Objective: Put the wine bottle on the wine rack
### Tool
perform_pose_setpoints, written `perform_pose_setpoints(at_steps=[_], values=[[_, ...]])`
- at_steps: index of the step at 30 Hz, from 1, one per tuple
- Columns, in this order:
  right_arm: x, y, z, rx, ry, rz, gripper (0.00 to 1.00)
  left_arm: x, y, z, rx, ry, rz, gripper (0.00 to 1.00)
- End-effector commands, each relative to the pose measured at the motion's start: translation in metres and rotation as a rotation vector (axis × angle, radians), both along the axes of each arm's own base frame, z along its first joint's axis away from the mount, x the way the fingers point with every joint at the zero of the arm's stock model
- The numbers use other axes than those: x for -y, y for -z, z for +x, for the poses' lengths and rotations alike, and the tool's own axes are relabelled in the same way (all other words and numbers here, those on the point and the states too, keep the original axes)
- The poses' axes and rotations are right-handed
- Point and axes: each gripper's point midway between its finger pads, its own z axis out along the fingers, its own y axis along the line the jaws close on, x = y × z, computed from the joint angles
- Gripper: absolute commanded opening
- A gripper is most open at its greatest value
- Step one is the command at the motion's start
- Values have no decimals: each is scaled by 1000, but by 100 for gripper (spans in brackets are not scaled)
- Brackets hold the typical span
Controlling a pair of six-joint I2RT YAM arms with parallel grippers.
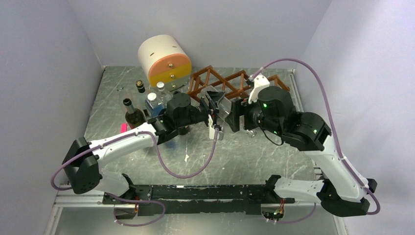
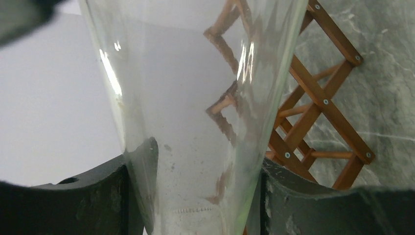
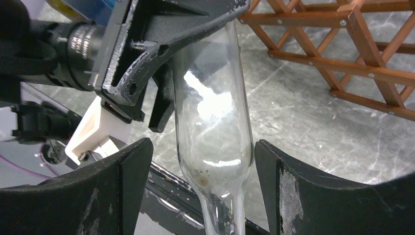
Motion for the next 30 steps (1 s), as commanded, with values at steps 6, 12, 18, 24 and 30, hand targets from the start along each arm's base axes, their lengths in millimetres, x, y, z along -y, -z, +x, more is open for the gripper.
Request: perform_pose_setpoints(at_steps=[6,12,18,24,30], values=[[-6,27,4,-35,-30,-68,79,4,-40,-3,156,30,-39,7],[-9,41,8,-46,-26,-95,78,-3,-49,-6,152,45,-81,7],[-13,41,15,-13,-19,-84,77,-5,-50,-11,154,66,-90,7],[-10,45,26,-1,34,-115,74,-4,-54,-12,132,73,-95,7],[-3,35,31,37,80,-99,41,-4,-56,-6,90,48,-131,21]])
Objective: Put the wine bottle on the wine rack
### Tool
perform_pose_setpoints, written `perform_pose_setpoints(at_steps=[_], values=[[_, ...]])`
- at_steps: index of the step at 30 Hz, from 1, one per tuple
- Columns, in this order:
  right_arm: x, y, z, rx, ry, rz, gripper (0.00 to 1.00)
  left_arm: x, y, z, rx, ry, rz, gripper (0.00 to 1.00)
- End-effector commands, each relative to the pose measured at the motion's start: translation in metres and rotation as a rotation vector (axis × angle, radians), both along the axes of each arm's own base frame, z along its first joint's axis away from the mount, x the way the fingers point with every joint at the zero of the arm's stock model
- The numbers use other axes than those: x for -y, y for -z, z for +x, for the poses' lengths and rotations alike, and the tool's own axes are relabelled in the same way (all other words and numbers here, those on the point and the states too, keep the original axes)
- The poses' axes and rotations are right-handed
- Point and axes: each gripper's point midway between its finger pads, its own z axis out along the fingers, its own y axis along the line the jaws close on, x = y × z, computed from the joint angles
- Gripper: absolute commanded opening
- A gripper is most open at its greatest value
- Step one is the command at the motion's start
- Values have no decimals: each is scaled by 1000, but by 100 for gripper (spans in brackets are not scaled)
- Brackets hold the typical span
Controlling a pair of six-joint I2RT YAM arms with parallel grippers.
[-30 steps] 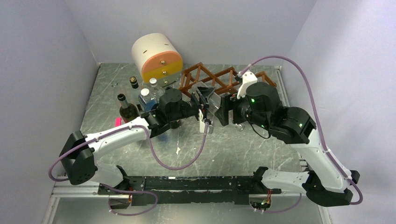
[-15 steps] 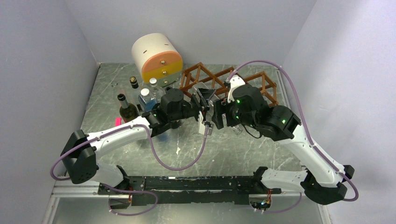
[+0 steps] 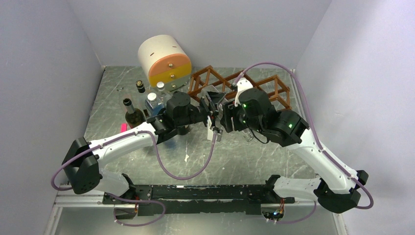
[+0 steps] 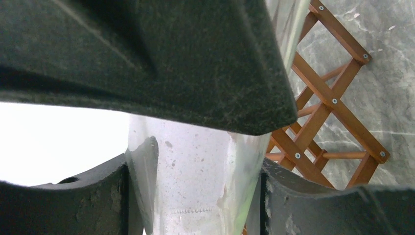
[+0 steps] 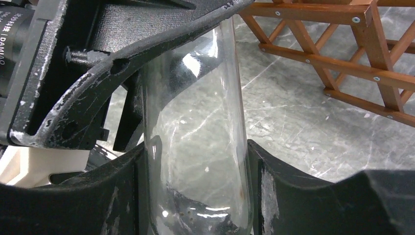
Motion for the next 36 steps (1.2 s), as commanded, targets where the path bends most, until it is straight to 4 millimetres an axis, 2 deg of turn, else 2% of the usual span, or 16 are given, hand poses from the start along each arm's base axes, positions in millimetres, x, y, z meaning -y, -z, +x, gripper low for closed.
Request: perform_pose_setpoints(at_steps=[1,5,6,7,12,14,18,23,27,31,36], values=[[13,-18,11,80,84,29,33,-3,-57,-3,11,7,-168,29],[25,-34,15,148,141,64,9,-4,-58,-1,-59,-1,-196,65],[27,-37,15,158,150,73,7,-4,-59,-2,-58,5,-202,76],[30,-41,17,172,168,79,3,-4,-58,-3,-58,8,-203,100],[43,-60,22,238,247,124,0,-8,-58,-11,-102,27,-197,98],[47,-65,23,258,268,143,0,-11,-64,-18,-148,40,-229,98],[47,-62,23,253,280,157,0,-21,-82,-25,-254,32,-333,98],[42,-34,22,205,287,166,0,-42,-110,-34,-481,9,-537,98],[36,-3,20,157,284,164,0,-65,-123,-39,-743,-37,-744,98],[30,29,17,103,278,157,0,-89,-116,-35,-1082,-187,-923,98],[20,64,13,38,257,157,0,-117,-94,-36,-1197,-338,-977,98]])
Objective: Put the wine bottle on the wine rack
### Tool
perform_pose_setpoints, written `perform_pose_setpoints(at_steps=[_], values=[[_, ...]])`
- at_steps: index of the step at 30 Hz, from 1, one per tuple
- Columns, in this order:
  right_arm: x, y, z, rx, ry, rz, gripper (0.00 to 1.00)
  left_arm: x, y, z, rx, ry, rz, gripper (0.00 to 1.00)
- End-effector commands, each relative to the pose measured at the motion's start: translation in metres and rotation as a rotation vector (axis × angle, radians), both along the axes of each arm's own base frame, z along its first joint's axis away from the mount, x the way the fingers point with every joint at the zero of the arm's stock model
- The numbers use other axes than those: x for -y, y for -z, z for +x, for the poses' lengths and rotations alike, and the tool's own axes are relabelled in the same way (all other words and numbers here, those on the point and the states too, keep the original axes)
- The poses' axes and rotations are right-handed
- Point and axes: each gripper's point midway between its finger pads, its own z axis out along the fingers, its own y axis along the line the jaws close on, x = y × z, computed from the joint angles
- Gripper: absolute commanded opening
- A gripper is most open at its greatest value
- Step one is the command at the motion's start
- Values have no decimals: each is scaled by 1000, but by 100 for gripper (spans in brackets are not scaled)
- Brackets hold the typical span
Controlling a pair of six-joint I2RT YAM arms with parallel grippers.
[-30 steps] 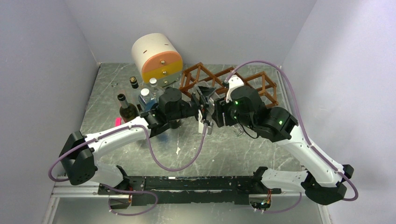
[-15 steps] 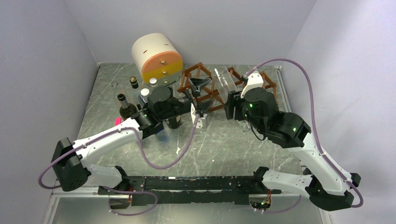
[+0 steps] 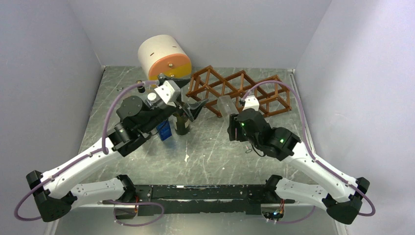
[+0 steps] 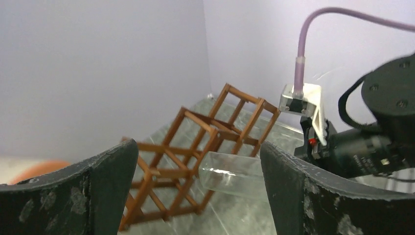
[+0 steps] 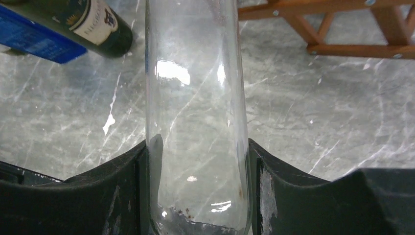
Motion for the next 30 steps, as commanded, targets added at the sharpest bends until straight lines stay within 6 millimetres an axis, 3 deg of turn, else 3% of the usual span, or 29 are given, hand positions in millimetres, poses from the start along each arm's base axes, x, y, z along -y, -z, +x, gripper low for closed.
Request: perform_pose_setpoints(at_steps=[1,11,21,25,30], values=[[-16,-6,8,42,19,134,0,-26,25,4,-276,-105,-91,98],[-16,64,30,-94,66,206,0,-23,62,-10,-507,-76,-42,98],[-34,88,58,-107,116,242,0,-32,74,-13,-514,-102,12,98],[-28,95,77,-69,207,258,0,-49,72,-5,-497,-194,15,98],[-19,99,100,-37,285,257,0,-49,63,-4,-450,-189,30,98]])
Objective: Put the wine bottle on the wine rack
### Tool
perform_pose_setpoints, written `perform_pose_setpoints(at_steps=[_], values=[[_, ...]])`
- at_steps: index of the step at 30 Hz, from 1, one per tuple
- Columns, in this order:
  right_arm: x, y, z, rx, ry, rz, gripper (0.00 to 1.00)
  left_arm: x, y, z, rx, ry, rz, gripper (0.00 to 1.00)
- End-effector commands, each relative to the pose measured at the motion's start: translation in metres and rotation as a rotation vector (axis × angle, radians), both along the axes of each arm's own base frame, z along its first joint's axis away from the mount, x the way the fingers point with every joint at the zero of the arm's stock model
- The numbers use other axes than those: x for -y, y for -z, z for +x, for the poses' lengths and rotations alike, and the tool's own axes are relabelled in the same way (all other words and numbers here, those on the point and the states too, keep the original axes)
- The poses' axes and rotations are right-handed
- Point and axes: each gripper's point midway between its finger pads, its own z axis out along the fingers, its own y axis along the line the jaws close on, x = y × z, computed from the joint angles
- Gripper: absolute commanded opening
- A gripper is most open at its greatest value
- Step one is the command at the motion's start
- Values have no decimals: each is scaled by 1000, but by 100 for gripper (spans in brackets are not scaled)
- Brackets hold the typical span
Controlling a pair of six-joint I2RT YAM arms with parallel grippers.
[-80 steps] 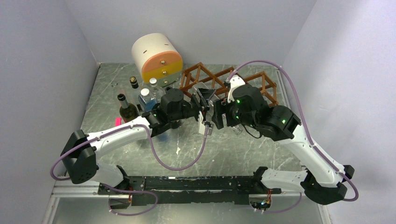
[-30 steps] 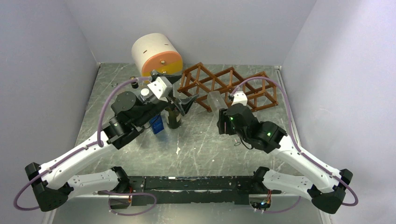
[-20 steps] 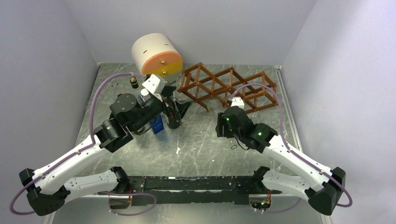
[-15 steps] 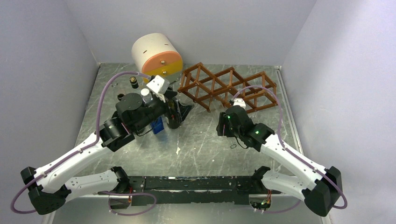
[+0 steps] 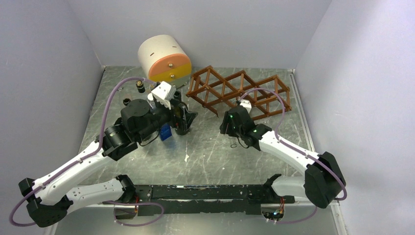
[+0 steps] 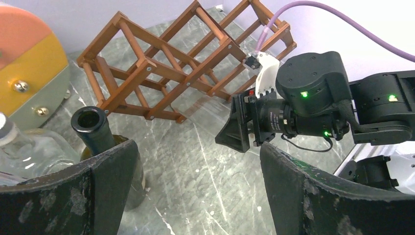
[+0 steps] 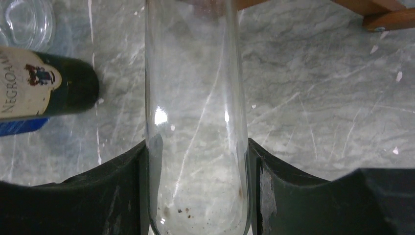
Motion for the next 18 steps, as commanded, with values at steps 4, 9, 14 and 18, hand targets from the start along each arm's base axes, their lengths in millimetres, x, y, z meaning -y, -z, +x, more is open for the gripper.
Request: perform_pose_setpoints(at_steps=[4,9,14,18], values=[[5,-30,53,187,128,80,0,-11,-26,11,66,-70,12,98],[12,-29,71,235,141,75,0,-10,-25,15,70,-75,33,98],[12,-33,86,294,107,99,0,-8,-25,13,73,-61,32,98],[21,-33,102,341,91,121,0,-8,-19,15,67,-66,46,98]])
